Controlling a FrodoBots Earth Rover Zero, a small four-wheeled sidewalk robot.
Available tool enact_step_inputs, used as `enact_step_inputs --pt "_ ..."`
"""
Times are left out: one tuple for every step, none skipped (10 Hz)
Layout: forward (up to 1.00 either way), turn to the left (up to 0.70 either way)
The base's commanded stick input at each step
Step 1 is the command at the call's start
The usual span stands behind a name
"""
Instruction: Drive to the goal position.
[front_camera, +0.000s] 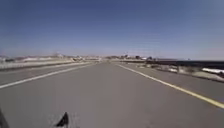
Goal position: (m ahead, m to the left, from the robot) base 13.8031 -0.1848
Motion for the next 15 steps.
enact_step_inputs --pt "1.0 0.0" --pt "1.0 0.0" --pt "1.0 0.0" --pt "1.0 0.08" --pt "1.0 0.2" --pt "1.0 0.21" --pt "1.0 0.08" --pt "1.0 0.0" --pt "1.0 0.0" --pt "1.0 0.0" --pt "1.0 0.0" --pt "1.0 0.0" --pt "1.0 0.0" --pt "1.0 0.0" --pt "1.0 0.0"
